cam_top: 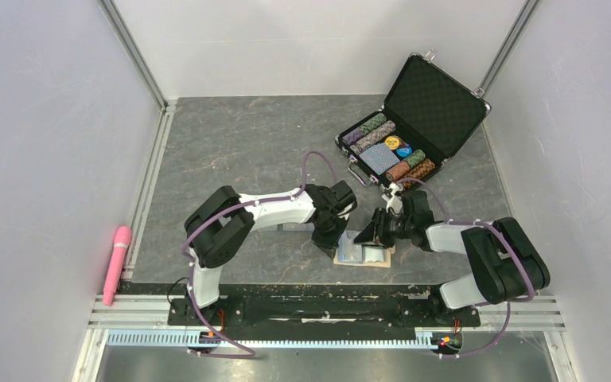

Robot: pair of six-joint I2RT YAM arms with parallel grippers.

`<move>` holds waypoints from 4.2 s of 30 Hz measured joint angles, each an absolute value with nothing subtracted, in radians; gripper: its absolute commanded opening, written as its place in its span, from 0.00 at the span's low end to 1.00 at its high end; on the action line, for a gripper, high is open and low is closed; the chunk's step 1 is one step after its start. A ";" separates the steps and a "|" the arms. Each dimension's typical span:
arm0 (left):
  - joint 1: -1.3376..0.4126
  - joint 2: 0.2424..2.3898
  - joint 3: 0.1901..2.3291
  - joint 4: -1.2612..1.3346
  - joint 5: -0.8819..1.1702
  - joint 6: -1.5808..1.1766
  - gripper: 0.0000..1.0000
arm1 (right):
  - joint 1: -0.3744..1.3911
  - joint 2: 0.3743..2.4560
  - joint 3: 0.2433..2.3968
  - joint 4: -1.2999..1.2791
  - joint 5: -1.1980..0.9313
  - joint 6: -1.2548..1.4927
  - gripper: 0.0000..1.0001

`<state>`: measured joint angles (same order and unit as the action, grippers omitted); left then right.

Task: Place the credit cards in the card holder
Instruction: Insert the credit card into the card holder.

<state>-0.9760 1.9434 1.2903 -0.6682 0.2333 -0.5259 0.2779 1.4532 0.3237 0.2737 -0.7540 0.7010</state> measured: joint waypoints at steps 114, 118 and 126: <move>-0.964 2.079 1.381 -0.177 0.614 -0.803 0.43 | 0.179 1.232 0.699 -0.380 -0.431 0.340 0.32; -0.966 2.078 1.381 -0.166 0.619 -0.803 0.45 | 0.178 1.235 0.711 -0.395 -0.423 0.320 0.34; -0.907 1.950 1.284 -0.112 0.595 -0.803 0.48 | 0.182 1.287 0.723 -0.397 -0.462 0.312 0.39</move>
<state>-0.9070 1.9499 1.2842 -0.1116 0.5949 -0.8032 0.1818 1.2865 0.7235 -0.3965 -0.4622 0.3119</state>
